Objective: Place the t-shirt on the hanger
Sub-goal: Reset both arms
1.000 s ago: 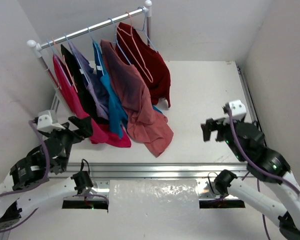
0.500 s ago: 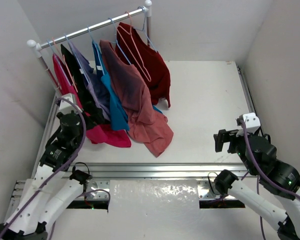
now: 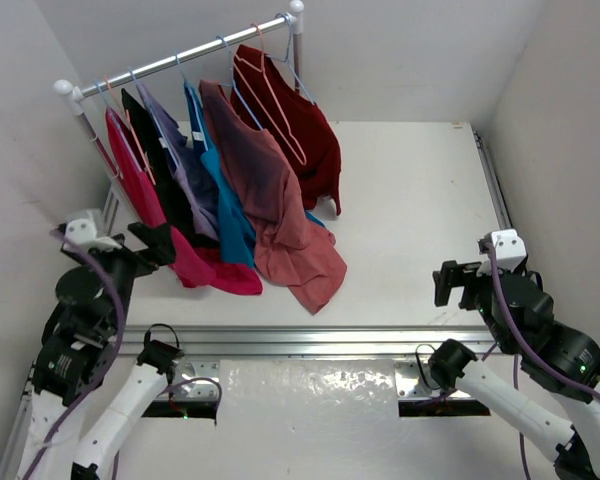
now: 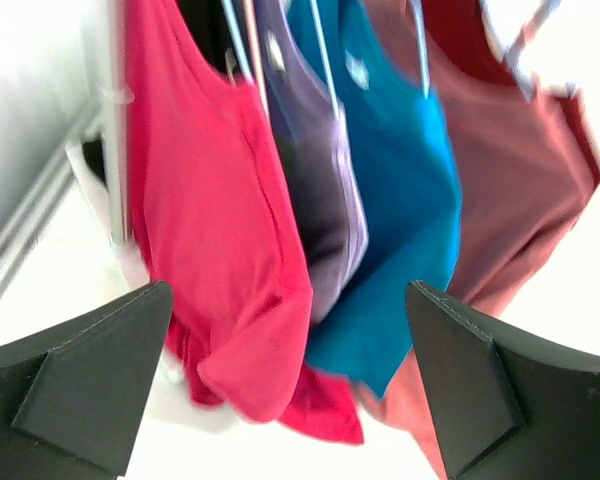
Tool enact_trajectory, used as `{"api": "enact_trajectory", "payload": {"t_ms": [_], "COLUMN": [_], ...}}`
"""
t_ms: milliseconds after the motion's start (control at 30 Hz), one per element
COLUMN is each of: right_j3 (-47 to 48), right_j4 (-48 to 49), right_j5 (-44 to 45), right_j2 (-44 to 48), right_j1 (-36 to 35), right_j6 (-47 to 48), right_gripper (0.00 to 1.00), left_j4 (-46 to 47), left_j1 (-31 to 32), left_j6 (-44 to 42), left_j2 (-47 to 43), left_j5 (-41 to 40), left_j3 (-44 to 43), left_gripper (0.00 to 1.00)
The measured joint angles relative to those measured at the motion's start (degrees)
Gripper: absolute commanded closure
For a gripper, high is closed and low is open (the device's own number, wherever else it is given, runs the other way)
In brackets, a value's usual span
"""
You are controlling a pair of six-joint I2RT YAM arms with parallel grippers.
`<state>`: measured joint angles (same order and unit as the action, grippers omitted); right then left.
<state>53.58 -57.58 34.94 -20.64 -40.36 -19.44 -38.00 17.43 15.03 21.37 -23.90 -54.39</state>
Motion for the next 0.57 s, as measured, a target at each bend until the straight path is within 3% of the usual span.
{"api": "enact_trajectory", "payload": {"t_ms": [200, 567], "right_j3": [0.0, 0.0], "right_j4": [-1.3, -1.6], "right_j5": [2.0, 2.1], "right_j2": [0.5, 0.8], "right_j1": [0.0, 0.0], "right_j6": [-0.3, -1.7], "right_gripper": [0.01, 0.01], "left_j4": [-5.5, -6.4], "left_j1": [0.3, 0.3], "left_j6": [-1.3, -1.7], "left_j2": [3.4, 2.8], "left_j5": [2.0, 3.1], "left_j3": [0.0, -0.1], "left_gripper": [0.00, 0.00]}}
